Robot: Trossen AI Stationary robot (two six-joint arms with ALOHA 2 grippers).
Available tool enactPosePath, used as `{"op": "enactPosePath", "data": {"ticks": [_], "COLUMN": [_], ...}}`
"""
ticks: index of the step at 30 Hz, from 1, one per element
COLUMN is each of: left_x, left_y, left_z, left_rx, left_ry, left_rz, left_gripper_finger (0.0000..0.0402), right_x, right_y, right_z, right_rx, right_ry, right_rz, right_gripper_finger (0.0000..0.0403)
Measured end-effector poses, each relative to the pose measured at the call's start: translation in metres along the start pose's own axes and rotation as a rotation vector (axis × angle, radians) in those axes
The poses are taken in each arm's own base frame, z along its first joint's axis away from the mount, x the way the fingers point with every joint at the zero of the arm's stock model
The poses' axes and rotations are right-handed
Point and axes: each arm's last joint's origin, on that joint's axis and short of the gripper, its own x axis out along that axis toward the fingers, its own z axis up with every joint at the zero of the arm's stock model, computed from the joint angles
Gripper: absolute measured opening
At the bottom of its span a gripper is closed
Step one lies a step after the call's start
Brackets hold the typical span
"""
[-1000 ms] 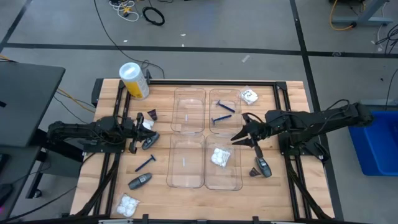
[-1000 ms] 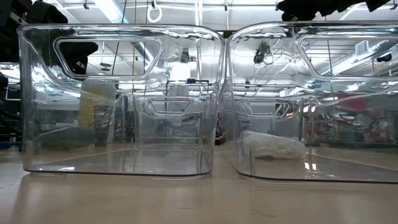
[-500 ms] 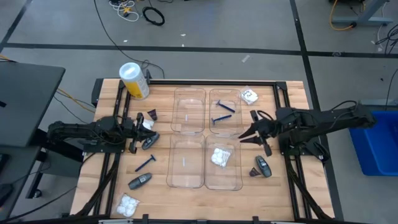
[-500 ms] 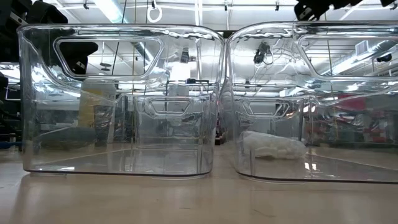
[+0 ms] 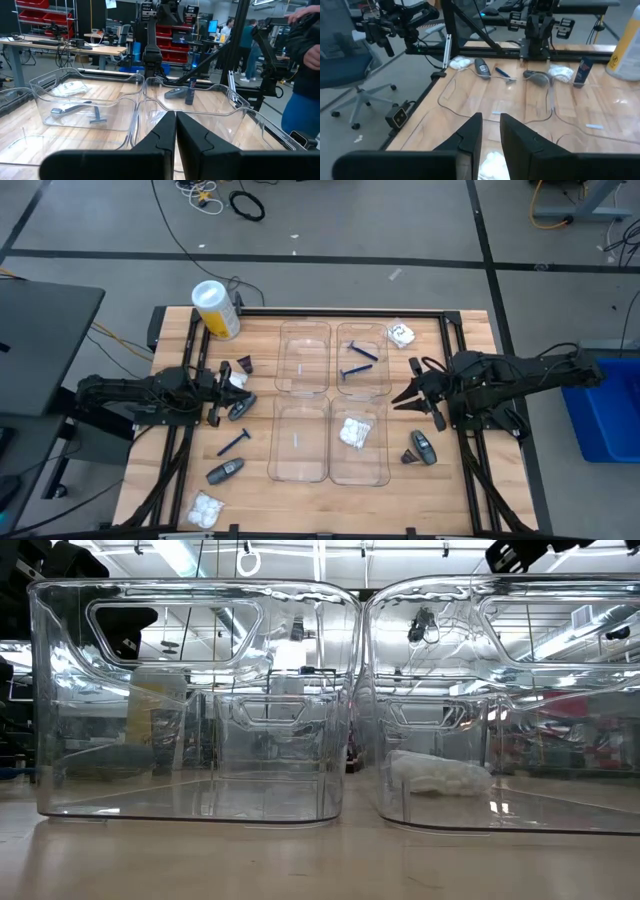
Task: Pick & Place Travel size toiletries
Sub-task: Adjust the transparent bin
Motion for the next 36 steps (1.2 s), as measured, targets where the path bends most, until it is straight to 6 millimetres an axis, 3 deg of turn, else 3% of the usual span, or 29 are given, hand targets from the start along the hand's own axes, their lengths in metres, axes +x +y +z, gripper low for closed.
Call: {"op": "enactPosePath", "data": {"ticks": [10,22,26,36], "left_x": [0.0,0.0,0.0,0.0], "left_y": [0.0,0.0,0.0,0.0], "left_z": [0.0,0.0,0.0,0.0], "left_rx": [0.0,0.0,0.0,0.0], "left_ry": [0.0,0.0,0.0,0.0], "left_rz": [0.0,0.0,0.0,0.0], "left_gripper_finger": [0.0022,0.0022,0.0022,0.0022], "right_x": [-0.005,-0.007,-0.005,0.006], "right_y": [-0.005,-0.006,-0.009,-0.029], "right_z": [-0.016,-0.028,-0.033,-0.07], "right_rx": [0.016,0.027,0.099,0.311], "right_ry": [0.156,0.279,0.297,0.403], "right_rz": [-0.182,-0.204,-0.245,-0.435], "right_gripper_finger": [0.007,0.0069,0.006,0.003]}}
